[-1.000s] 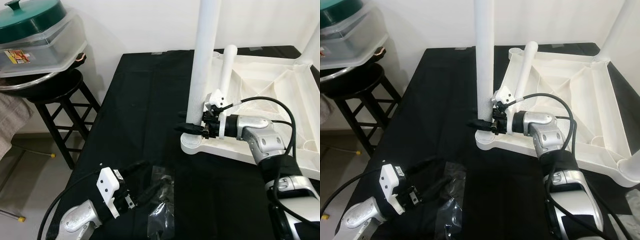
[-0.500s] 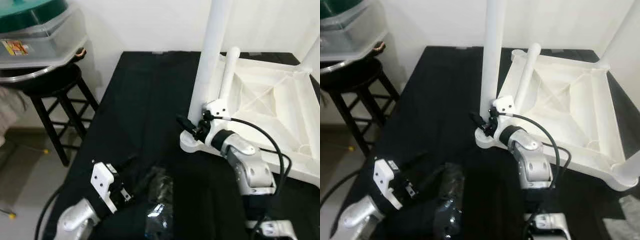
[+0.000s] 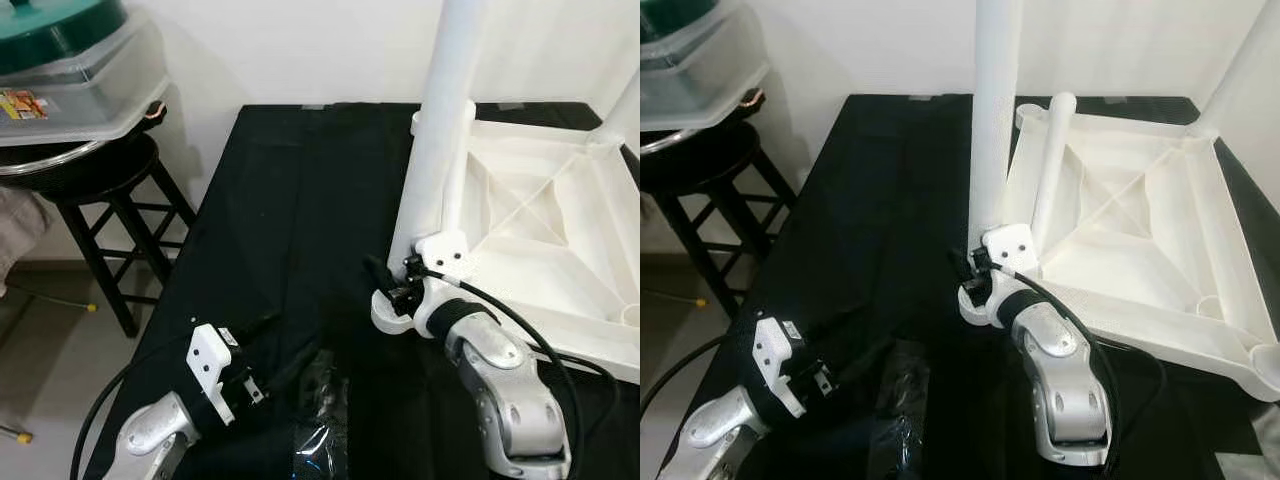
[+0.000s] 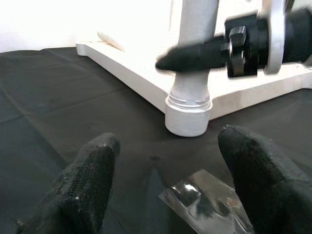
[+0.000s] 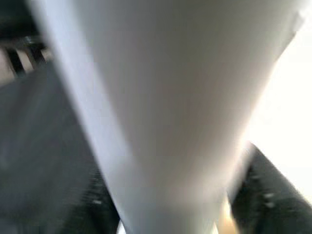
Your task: Building children table
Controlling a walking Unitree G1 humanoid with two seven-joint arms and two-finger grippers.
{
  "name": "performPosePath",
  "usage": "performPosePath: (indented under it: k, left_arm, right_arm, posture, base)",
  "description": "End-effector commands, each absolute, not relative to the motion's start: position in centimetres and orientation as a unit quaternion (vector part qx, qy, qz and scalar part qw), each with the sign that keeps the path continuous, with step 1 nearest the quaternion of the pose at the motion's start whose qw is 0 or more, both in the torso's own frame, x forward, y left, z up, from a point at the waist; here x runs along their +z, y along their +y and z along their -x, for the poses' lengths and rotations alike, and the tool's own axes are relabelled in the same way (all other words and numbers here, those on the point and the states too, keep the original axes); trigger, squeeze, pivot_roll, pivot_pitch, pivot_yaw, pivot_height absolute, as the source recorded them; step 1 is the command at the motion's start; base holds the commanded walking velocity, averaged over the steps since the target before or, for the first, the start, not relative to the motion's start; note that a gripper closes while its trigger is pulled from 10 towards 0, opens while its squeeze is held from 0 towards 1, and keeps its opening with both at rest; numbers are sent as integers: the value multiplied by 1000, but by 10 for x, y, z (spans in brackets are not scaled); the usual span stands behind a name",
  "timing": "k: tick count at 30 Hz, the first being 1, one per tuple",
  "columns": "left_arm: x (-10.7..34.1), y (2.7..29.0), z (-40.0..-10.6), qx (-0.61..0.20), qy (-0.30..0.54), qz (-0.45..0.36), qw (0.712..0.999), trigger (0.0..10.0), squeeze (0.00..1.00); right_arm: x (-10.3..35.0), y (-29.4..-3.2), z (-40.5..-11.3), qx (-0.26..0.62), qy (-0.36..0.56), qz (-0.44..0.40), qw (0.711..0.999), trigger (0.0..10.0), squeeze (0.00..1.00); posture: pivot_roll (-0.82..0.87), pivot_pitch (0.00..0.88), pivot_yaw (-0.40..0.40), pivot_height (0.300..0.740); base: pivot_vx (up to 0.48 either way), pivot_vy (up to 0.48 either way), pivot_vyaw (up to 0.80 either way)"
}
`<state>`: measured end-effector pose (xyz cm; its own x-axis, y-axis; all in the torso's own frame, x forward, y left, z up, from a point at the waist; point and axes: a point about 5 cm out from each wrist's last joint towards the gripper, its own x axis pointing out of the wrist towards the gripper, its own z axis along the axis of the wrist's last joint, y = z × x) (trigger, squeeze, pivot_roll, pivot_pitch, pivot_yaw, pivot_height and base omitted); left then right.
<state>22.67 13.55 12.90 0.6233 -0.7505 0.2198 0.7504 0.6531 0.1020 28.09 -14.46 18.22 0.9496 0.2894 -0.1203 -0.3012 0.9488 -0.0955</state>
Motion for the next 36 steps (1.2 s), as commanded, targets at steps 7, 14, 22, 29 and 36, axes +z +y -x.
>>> performPosePath:
  k: [7, 14, 22, 29, 36]
  left_arm:
    - [123, 136, -224, -431, -104, 4, 896, 10000, 0]
    - [125, 139, -229, -432, -69, -7, 899, 10000, 0]
    - [126, 139, -239, -409, -30, -17, 912, 10000, 0]
    - [130, 138, -240, -415, -55, -20, 908, 10000, 0]
    - [133, 137, -240, -417, -61, -17, 907, 10000, 0]
  right_arm:
    - [199, -146, -284, 208, 13, 31, 978, 10000, 1000]
    - [200, -153, -267, 341, 7, 40, 939, 10000, 0]
    - [174, -156, -254, 363, 39, 0, 931, 10000, 0]
    - [172, -153, -247, 403, 48, -32, 914, 10000, 0]
    - [170, -150, -242, 425, 42, -44, 903, 10000, 0]
  posture:
    - [22, 131, 40, 740]
    - [14, 131, 39, 740]
    - [4, 132, 46, 740]
    - [-2, 135, 50, 740]
    - [0, 136, 50, 740]
  base:
    - [0, 0, 0]
    - [0, 0, 0]
    - [0, 240, 0]
    - [0, 343, -457]
    - [0, 0, -800]
